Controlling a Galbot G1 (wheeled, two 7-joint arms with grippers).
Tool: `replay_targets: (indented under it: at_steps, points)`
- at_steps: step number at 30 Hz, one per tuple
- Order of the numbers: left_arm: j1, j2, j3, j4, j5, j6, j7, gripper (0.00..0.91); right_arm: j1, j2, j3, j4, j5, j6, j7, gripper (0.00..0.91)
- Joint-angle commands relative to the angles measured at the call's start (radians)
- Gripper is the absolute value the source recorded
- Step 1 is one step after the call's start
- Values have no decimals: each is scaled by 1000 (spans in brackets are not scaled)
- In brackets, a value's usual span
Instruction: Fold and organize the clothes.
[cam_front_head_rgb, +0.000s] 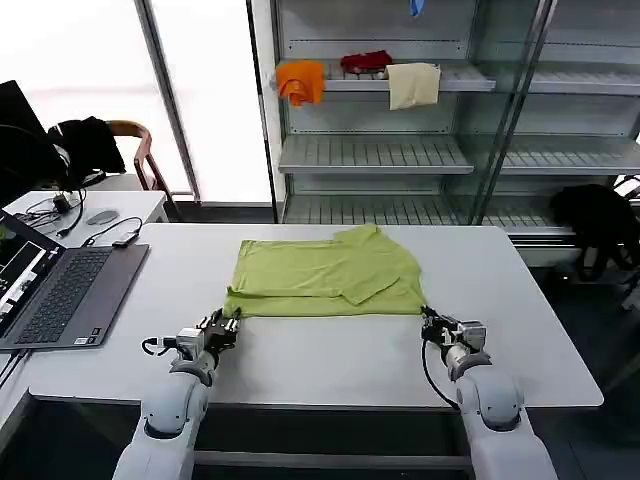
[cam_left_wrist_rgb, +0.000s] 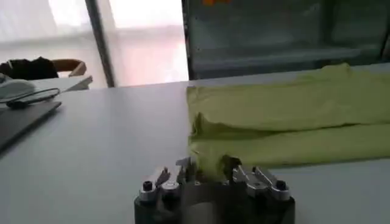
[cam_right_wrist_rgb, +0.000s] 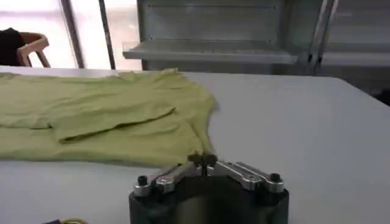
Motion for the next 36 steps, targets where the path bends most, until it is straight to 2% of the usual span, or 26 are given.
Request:
replay_targets:
  at_steps: [1, 13, 20, 25, 30, 36]
  points:
    - [0, 1, 3, 8, 20, -27, 9, 0, -6, -1, 2, 8, 12, -1, 5, 0]
    - [40, 18, -22, -61, 68, -49, 23, 0, -73, -22, 18, 112, 68, -12, 27, 0]
    - [182, 35, -75, -246, 17, 4, 29, 0, -203, -47, 15, 298, 131, -16, 43, 0]
    - [312, 29, -131, -353, -66, 21, 6, 0, -321, -55, -4, 417, 131, -17, 53, 0]
    - [421, 28, -151, -429, -100, 2, 9, 0, -399, -53, -24, 487, 127, -17, 62, 0]
    - [480, 15, -166, -490, -109, 3, -4, 0, -478, -50, -50, 537, 120, -17, 59, 0]
